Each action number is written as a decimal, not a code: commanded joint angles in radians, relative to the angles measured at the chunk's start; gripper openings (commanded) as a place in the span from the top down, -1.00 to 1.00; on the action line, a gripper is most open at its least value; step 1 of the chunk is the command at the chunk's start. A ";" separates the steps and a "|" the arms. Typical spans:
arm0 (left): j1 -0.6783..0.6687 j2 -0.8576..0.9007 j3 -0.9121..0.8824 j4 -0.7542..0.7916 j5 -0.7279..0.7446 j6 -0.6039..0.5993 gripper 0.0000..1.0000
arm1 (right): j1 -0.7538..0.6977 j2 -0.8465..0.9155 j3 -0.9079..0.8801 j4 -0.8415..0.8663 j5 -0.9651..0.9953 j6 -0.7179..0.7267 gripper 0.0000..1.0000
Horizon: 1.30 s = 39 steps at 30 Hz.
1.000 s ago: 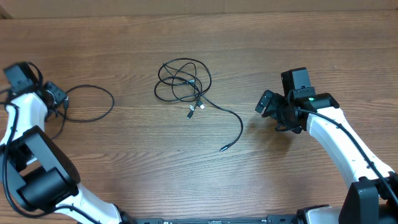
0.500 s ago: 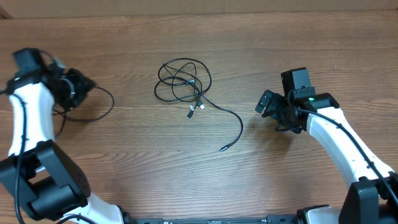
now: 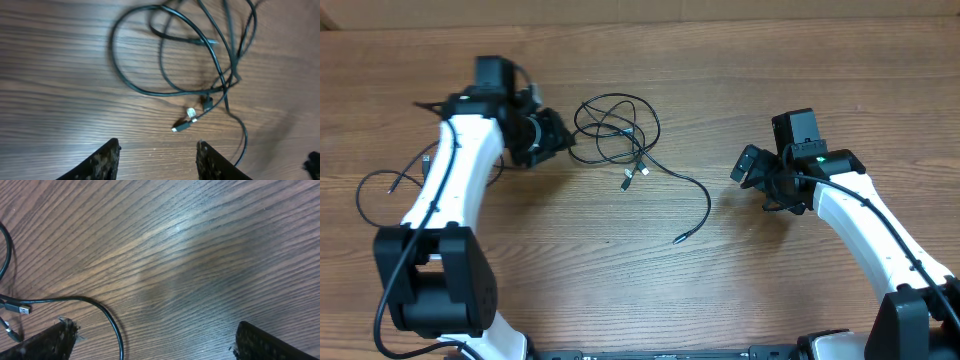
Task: Untangle cables
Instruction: 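Move the left gripper right to the cable bundle and grasp a cable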
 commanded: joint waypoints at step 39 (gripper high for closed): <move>-0.213 0.007 0.006 0.060 -0.187 -0.216 -0.18 | -0.003 0.006 0.004 0.003 0.006 0.003 -1.00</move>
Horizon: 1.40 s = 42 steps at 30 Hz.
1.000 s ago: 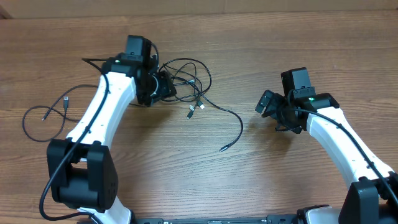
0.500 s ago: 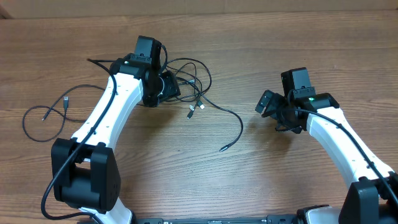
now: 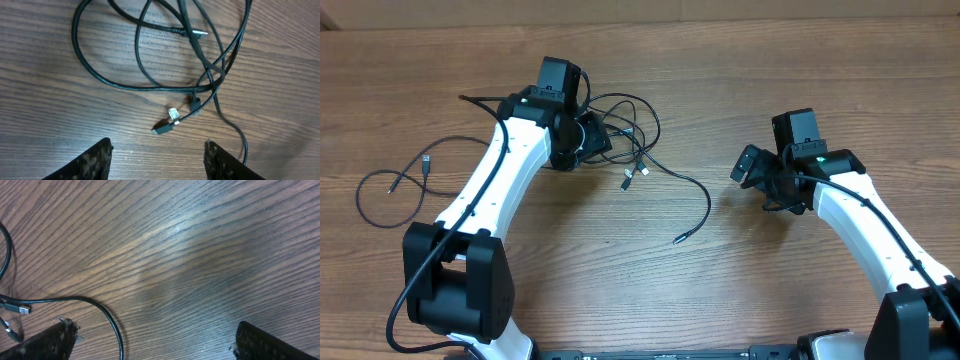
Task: Untangle cables
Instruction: 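Move the left gripper right to the cable bundle and grasp a cable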
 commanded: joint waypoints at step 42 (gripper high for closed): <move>-0.104 0.116 0.003 0.359 -0.288 -0.049 0.78 | -0.003 0.006 0.004 0.003 0.006 0.003 -1.00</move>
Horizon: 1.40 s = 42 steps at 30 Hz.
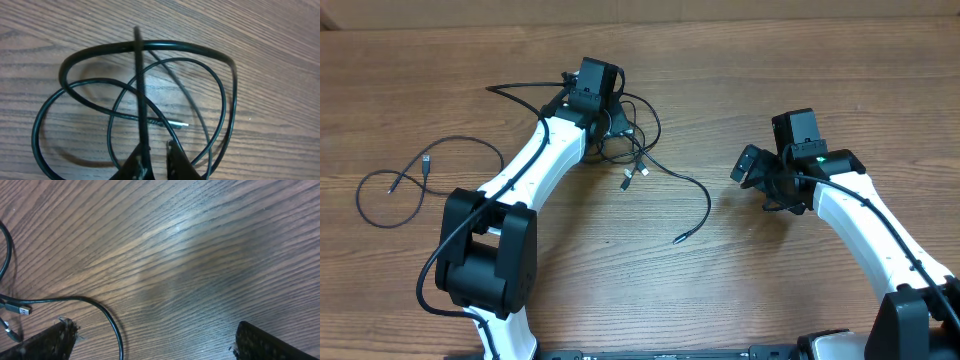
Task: Untangle cables
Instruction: 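Move the left gripper right to the cable bundle and grasp a cable, then lift the grasped cable with the left gripper and pull it up-left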
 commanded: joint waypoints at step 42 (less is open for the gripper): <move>-0.002 -0.436 0.003 -0.188 0.571 0.147 0.92 | -0.003 0.006 0.004 0.003 0.006 0.003 -1.00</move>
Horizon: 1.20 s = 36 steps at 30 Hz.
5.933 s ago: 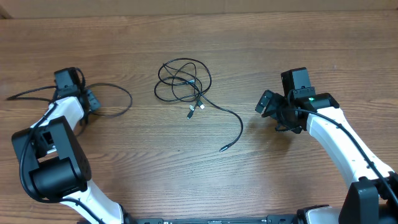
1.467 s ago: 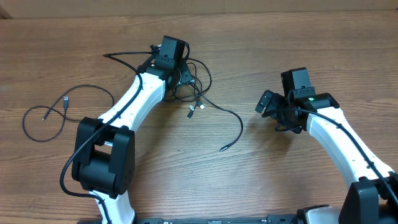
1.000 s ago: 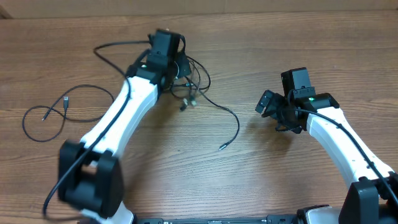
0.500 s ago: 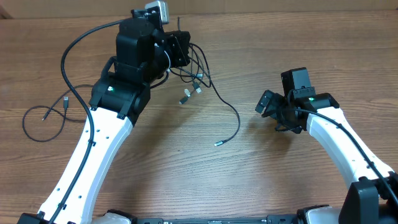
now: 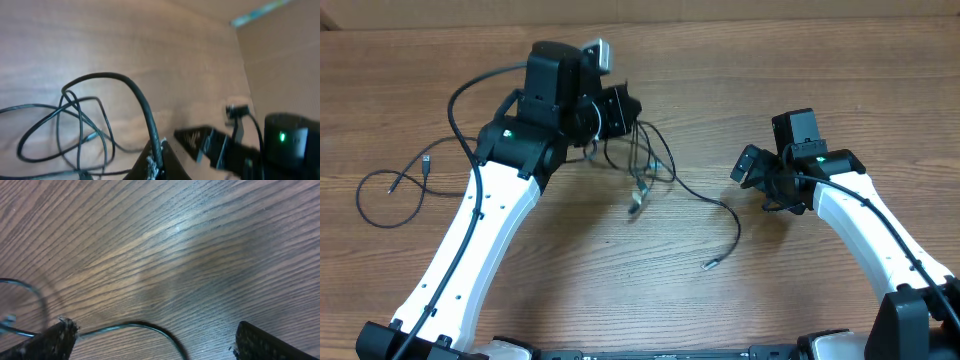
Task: Untangle cables
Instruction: 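Lift the grasped cable with the left gripper and pull it up-left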
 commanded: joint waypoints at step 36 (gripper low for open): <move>0.020 0.001 0.024 -0.317 0.455 0.830 0.91 | 0.010 0.021 -0.007 0.100 -0.745 -0.235 -1.00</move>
